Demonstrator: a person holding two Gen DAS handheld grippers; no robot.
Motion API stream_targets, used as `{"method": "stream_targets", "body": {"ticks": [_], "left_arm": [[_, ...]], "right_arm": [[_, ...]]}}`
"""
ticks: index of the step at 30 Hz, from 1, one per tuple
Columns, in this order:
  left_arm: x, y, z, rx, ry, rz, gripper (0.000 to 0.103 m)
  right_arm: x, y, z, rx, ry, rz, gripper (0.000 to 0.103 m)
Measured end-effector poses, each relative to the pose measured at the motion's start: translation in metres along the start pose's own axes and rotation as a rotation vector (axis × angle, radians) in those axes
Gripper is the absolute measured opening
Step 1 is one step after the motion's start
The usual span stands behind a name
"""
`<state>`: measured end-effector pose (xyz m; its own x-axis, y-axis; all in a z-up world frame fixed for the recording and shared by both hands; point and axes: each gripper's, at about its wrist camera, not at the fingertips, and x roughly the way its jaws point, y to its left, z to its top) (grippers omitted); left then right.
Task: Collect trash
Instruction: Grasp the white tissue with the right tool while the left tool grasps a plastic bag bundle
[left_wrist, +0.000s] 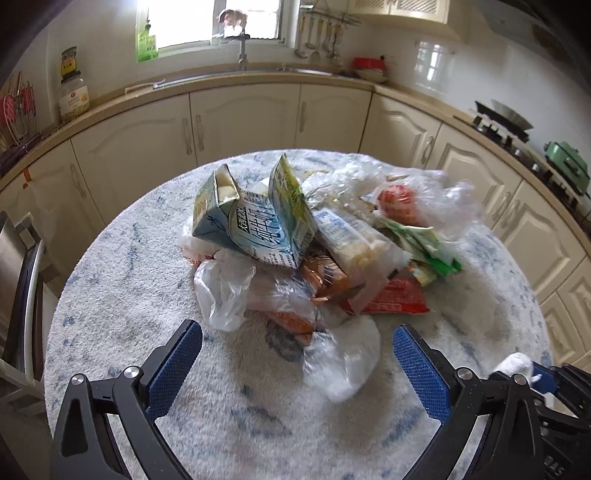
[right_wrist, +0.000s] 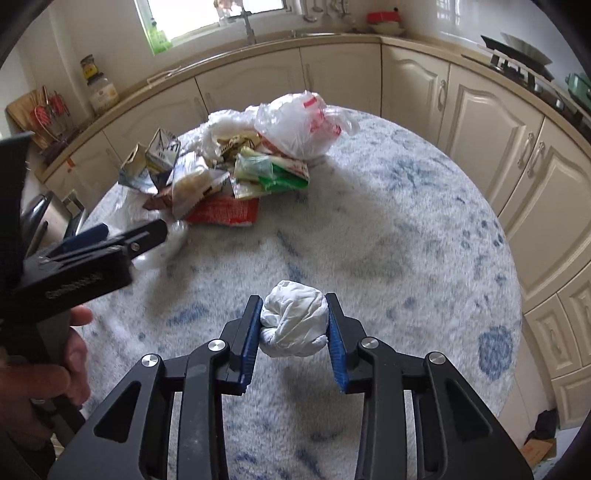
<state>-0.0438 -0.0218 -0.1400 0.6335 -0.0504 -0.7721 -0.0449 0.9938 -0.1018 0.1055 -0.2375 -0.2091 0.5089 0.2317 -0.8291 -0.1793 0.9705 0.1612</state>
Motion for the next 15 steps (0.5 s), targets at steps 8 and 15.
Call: {"method": "stream_targets", "body": {"ticks": [8,15], "left_arm": [[0.056,-0.003,0.040,-0.023,0.065,-0.034,0.083],[0.073,0.025,0.064,-0.047,0.074,-0.107,0.041]], "right_arm": [[-0.002,-0.008,0.012,0.019,-0.026,0.016,0.033],[-0.002,-0.012,0.010,0.038,-0.021,0.031,0.033]]}}
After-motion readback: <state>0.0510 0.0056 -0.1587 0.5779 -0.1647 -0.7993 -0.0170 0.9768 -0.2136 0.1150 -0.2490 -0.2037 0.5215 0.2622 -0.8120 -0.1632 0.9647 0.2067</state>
